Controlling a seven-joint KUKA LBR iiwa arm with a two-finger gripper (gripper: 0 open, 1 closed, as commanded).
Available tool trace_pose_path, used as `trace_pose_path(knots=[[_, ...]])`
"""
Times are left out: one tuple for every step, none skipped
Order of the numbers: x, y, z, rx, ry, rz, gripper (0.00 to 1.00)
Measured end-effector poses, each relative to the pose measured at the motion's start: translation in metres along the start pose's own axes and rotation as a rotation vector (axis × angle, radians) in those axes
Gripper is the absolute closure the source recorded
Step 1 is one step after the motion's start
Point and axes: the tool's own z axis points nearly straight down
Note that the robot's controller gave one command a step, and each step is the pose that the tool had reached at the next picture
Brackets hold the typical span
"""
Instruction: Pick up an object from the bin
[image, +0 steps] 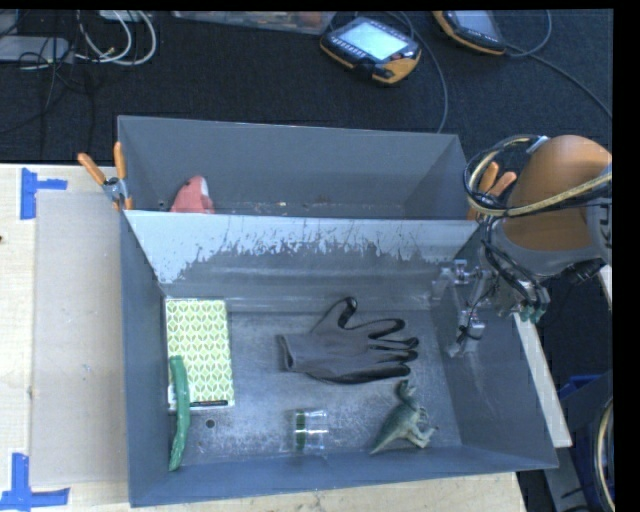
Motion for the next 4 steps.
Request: trace_pose_path(knots=[[-0.001, 0.001, -0.005, 0.001, -0.007, -0.003, 0.0], [0.015, 0.068, 0.053, 0.0, -0.002, -0.101, 0.0], [0.026, 0.081, 0.03, -0.001, -0.001, -0.118, 0.0], [0.038, 0.091, 0.027, 0.001, -0.004, -0.147, 0.0]])
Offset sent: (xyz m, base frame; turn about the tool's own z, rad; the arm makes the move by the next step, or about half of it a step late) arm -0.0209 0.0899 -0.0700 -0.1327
